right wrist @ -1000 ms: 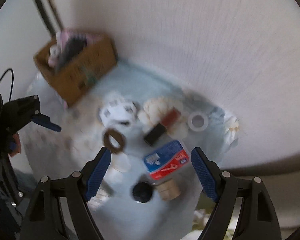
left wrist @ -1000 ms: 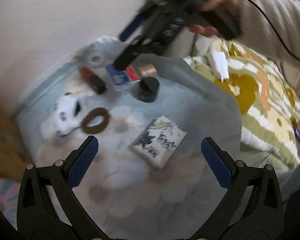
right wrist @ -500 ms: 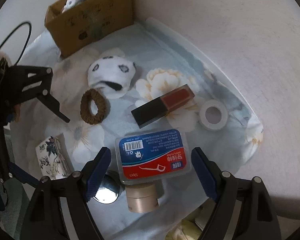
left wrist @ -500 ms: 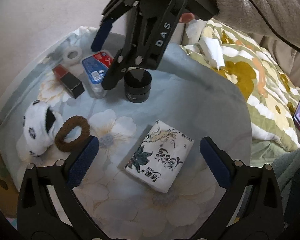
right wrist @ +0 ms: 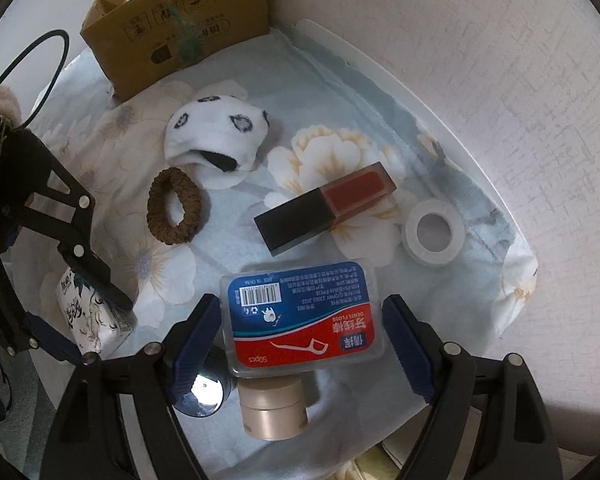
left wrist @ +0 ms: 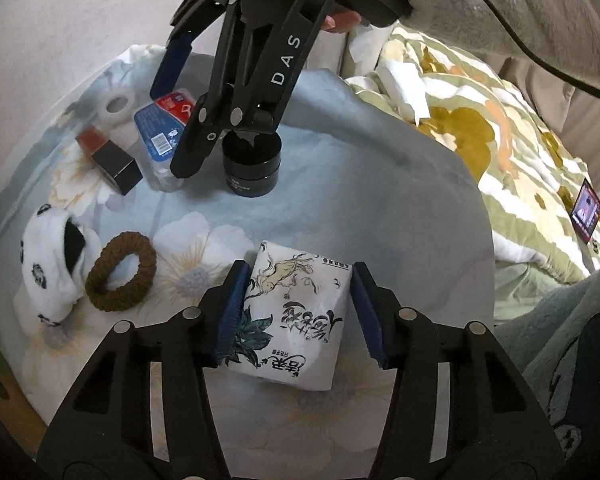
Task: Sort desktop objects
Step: 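Grasp the white printed tissue pack with left tool while right tool grasps the blue-red floss box, then carry the tissue pack and floss box with both tools over the box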
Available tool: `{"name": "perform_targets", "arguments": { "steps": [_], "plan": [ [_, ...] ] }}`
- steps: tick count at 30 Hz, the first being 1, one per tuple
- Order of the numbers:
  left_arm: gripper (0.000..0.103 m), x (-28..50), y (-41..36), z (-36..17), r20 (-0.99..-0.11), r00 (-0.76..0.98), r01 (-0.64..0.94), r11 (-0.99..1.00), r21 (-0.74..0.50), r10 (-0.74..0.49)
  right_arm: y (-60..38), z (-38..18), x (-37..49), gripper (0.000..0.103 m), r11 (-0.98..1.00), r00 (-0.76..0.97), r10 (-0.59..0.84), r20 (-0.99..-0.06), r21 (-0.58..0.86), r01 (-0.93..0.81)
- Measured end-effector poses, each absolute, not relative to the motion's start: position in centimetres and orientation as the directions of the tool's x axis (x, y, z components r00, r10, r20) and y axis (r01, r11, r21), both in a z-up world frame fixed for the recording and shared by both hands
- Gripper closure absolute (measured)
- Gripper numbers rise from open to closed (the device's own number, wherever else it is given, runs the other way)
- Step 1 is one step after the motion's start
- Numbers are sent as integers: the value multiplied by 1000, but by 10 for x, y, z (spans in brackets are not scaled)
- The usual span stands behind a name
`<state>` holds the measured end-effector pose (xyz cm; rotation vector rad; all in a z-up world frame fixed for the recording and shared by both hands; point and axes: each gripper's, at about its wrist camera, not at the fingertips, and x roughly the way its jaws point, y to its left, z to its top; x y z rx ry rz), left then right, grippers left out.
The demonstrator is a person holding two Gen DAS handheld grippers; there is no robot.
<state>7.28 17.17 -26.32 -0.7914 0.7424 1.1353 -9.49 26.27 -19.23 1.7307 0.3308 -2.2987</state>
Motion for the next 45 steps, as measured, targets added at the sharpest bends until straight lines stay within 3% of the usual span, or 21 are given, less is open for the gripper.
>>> {"name": "perform_targets", "arguments": {
  "steps": [13,25,32,45],
  "plan": [
    [55,58,158,-220,-832,282,-957,198,-211,478,273,-158,-95,25,-984,-302,-81,-950,28,174],
    [55,19,112,-136,-838,171,-985,120,-126,518,249,-84,-97,25,-996,-356,-78,-931,57,69],
    [55,-15,77,-93,-832,111,-994,67,-89,544,234,-41,-122,25,-987,-396,-138,-908,157,-18],
    [56,-144,4,-82,-855,-82,-961,-268,-69,512,150,-7,-198,25,-989,-425,-146,-893,129,67]
  ]
}}
